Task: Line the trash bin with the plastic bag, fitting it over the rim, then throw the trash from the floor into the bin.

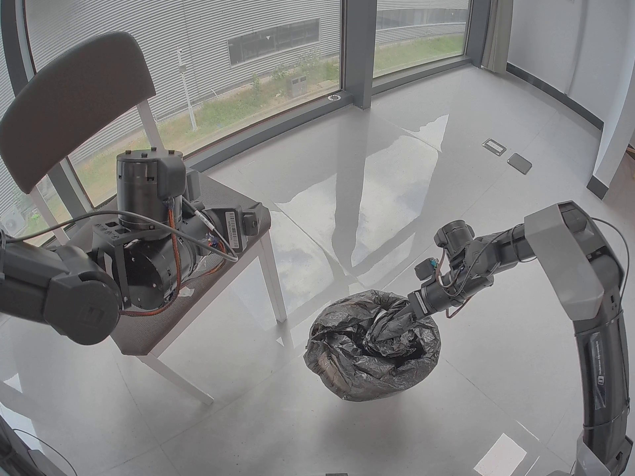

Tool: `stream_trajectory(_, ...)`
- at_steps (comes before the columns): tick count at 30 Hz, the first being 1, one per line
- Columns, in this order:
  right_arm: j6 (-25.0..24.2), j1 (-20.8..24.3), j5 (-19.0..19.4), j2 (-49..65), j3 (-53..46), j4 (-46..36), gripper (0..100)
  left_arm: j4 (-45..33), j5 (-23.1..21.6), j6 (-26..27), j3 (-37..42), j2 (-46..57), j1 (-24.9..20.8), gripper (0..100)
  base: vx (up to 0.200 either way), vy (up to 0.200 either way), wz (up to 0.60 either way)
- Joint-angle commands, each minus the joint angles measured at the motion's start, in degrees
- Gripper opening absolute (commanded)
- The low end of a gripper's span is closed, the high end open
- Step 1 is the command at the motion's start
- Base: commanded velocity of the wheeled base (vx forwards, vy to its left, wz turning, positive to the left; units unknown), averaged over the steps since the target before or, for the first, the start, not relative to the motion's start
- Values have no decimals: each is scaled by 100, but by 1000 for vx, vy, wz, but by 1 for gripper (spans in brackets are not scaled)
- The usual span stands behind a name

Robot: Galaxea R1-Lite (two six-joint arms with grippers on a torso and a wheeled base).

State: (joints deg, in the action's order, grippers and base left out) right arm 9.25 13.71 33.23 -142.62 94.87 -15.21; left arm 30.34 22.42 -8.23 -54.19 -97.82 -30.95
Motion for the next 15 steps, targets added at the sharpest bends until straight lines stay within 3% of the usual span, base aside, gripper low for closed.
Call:
stream_trajectory(1,129,35,113,1289,-1313,915,100,42,8,-3,31,-27,1,100,0,0,0)
stream_trajectory(12,235,-53,96,1280,-1410,1179,100,51,8,-3,66,-115,-51,100,0,0,0)
stream_trajectory(15,235,-255,105,1711,-1541,1319,100,68,-27,-12,66,-282,-271,100,0,0,0)
